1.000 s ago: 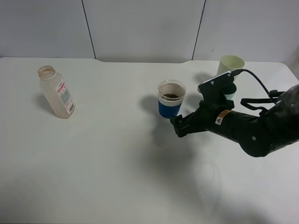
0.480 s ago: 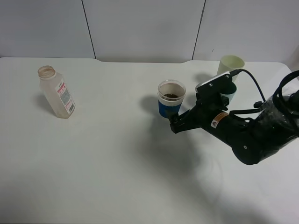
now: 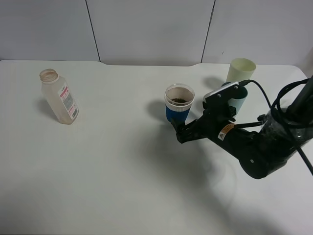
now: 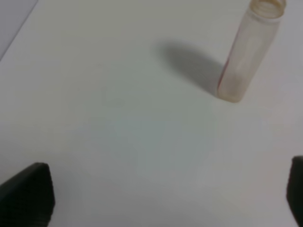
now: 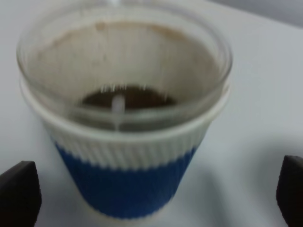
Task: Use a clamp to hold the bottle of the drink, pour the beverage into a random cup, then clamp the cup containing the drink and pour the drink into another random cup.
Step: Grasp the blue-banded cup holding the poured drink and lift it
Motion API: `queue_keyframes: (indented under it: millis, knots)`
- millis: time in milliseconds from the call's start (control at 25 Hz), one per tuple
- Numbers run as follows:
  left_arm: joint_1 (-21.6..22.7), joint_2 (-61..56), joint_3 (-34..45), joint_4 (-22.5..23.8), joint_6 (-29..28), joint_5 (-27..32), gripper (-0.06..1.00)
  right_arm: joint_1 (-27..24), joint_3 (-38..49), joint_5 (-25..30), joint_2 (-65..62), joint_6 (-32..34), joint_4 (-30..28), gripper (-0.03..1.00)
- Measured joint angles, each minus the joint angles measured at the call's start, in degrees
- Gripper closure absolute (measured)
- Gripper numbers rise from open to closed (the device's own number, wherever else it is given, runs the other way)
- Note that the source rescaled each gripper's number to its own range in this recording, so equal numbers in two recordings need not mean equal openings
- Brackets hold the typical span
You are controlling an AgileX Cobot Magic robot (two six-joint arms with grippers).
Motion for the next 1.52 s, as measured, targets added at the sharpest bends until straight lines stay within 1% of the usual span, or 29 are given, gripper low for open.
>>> queue_keyframes:
  millis: [280, 600, 640, 680, 720, 760, 800, 880, 920, 960, 1520]
  knots:
    - [0.00, 0.00, 0.00, 0.00, 0.00, 0.00, -0.06, 0.00, -2.73, 0.06, 2.04, 0.00, -0.12, -0.03]
    - [0.00, 0.00, 0.00, 0.00, 0.00, 0.00, -0.06, 0.00, -7.48, -0.01, 3.68, 0.04, -2.00, -0.03]
    - [0.00, 0.00, 0.00, 0.00, 0.00, 0.00, -0.06, 0.00, -7.54, -0.01, 3.68, 0.04, -2.32, 0.02]
    - [0.00, 0.00, 0.00, 0.00, 0.00, 0.00, -0.06, 0.00, -7.61, -0.01, 3.68, 0.04, -2.39, 0.10]
    - [0.00, 0.00, 0.00, 0.00, 0.00, 0.00, -0.06, 0.00, -7.60, -0.05, 3.68, 0.04, -2.45, 0.18]
    - [0.00, 0.00, 0.00, 0.00, 0.00, 0.00, -0.06, 0.00, -7.60, -0.05, 3.68, 0.04, -2.45, 0.29]
    - [0.00, 0.00, 0.00, 0.00, 0.00, 0.00, -0.06, 0.00, -7.60, -0.05, 3.68, 0.04, -2.45, 0.41]
    - [0.00, 0.00, 0.00, 0.00, 0.00, 0.00, -0.06, 0.00, -7.60, -0.05, 3.68, 0.04, -2.45, 0.68]
    - [0.00, 0.00, 0.00, 0.00, 0.00, 0.00, -0.06, 0.00, -7.60, -0.05, 3.68, 0.04, -2.55, 0.87]
    - [0.00, 0.00, 0.00, 0.00, 0.00, 0.00, -0.06, 0.00, -7.60, -0.05, 3.68, 0.04, -2.61, 0.97]
    - [0.00, 0.00, 0.00, 0.05, 0.05, 0.00, -0.06, 0.00, -7.60, 0.28, 3.36, -0.61, -2.39, 0.97]
